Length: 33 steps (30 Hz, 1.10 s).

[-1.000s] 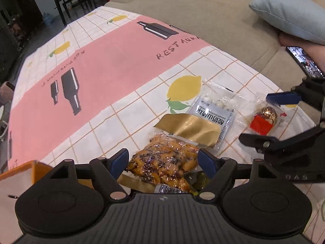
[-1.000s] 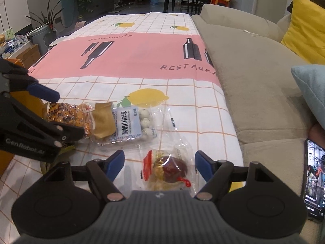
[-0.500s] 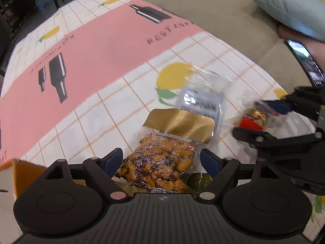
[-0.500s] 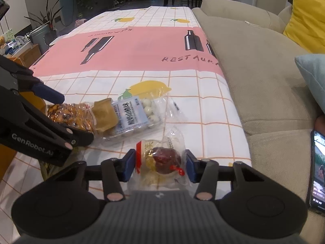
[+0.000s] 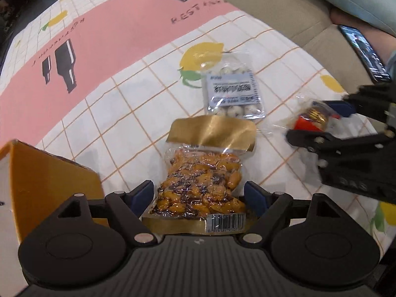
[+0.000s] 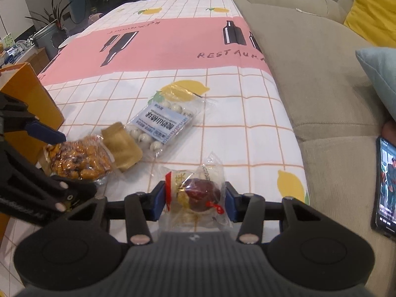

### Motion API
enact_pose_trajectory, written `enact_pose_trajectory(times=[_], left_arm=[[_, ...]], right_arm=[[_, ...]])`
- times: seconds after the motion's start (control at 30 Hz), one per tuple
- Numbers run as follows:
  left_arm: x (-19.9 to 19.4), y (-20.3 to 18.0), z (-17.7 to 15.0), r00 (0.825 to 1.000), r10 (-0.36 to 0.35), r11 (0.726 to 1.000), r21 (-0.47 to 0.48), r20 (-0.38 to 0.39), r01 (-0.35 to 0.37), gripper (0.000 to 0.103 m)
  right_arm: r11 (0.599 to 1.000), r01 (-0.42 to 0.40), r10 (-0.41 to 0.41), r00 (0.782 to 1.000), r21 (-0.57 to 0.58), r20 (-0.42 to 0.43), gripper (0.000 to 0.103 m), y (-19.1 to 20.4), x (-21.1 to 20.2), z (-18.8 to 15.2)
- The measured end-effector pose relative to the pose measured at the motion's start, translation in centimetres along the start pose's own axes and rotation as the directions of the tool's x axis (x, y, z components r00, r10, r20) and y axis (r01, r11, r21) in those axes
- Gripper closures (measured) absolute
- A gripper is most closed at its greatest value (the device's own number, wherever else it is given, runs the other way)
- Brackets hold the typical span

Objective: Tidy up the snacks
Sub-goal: 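Grasp the gold-topped nut bag with the left gripper while the right grasps the red date pack, then carry the nut bag and date pack into the white box and open both grippers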

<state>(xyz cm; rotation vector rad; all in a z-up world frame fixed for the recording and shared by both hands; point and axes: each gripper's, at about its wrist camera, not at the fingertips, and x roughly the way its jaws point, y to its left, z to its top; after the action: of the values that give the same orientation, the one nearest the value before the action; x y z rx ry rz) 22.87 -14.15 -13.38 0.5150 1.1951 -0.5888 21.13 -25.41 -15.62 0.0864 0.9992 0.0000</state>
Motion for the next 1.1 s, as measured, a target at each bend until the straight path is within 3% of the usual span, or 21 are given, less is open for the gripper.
enact_pose_trajectory(times=[0.13,0.2,0.4,0.5,0.73,1.1], left_arm=[[1.0,0.7,0.0,1.0,-0.02,0.997,-0.077,0.008,0.021,0.005],[1.0,1.0,-0.2,0.999,-0.038,0.992,-0.123,0.033,0.042,0.01],[0.2,1.0,-0.9,0.997,-0.014,0.983,-0.184,0.072,0.027,0.014],[-0.8,1.0,-1.3,0.994,-0.018,0.975,-0.217,0.104,0.041,0.014],[-3.9,0.6,-2.3,0.983,0.045,0.96,-0.28,0.179,0.007,0.014],[-10.0,-0.3,-4.9,0.962,0.06,0.935,-0.353,0.268,0.04,0.014]], right_arm=[[1.0,0.001,-0.001,1.0,-0.012,-0.001,0.056,0.2,-0.1,-0.2],[1.0,0.003,-0.003,1.0,-0.016,0.0,0.056,0.3,0.0,-0.2],[1.0,0.005,-0.005,1.0,-0.028,0.006,0.058,0.8,0.1,-0.1],[1.0,0.004,-0.004,1.0,-0.022,0.003,0.06,0.9,-0.1,-0.1],[1.0,-0.007,0.007,1.0,-0.011,0.028,0.06,0.9,-1.5,-0.1],[0.998,-0.053,0.056,0.995,-0.036,0.083,0.061,1.9,-5.5,-0.6]])
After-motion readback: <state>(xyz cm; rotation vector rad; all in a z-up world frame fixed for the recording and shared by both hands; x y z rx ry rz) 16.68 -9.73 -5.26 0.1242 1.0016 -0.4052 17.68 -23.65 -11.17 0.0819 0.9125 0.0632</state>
